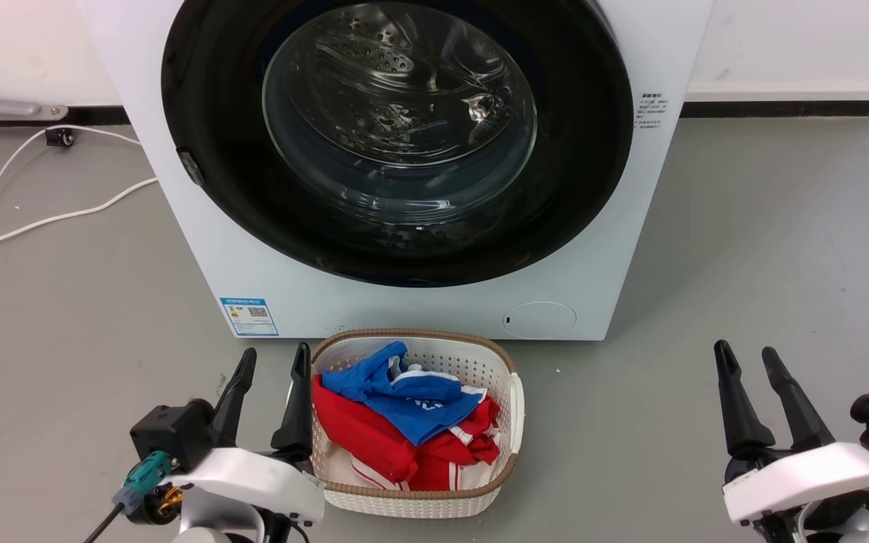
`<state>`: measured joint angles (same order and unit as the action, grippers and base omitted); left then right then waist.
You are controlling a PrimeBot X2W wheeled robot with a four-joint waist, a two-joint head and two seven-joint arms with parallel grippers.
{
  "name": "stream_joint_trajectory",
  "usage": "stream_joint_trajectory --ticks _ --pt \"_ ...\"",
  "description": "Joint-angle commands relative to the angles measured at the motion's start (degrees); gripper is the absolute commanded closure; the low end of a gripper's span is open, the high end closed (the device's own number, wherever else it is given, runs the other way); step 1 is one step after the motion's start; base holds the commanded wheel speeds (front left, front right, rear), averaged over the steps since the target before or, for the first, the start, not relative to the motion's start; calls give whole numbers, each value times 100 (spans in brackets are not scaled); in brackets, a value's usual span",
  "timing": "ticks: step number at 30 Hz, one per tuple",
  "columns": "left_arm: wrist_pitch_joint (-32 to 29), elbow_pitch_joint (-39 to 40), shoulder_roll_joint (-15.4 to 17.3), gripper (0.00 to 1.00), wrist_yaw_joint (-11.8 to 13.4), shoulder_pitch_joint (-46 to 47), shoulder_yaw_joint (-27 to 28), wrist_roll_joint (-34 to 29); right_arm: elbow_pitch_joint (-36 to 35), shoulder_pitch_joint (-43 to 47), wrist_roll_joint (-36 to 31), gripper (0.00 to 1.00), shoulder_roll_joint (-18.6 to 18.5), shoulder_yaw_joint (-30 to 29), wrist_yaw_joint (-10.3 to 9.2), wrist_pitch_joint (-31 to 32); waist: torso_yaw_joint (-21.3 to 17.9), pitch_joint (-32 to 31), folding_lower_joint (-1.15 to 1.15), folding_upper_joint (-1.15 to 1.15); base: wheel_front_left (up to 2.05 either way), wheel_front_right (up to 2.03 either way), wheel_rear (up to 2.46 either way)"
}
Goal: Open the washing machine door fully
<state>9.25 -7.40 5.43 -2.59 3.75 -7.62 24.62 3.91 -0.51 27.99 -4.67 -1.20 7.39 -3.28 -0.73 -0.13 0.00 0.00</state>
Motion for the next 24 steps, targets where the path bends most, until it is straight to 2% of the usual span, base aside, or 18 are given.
stream_joint_trajectory --ticks 1,24 --pt "39 64 44 0 15 83 -29 -126 -78 16 -145 0 8 -3 11 -43 -3 0 0 0 0 0 0" --pt "328 -153 144 0 169 10 -251 -1114 -290 200 -1505 0 136 11 14 -90 -103 -36 0 0 0 0 0"
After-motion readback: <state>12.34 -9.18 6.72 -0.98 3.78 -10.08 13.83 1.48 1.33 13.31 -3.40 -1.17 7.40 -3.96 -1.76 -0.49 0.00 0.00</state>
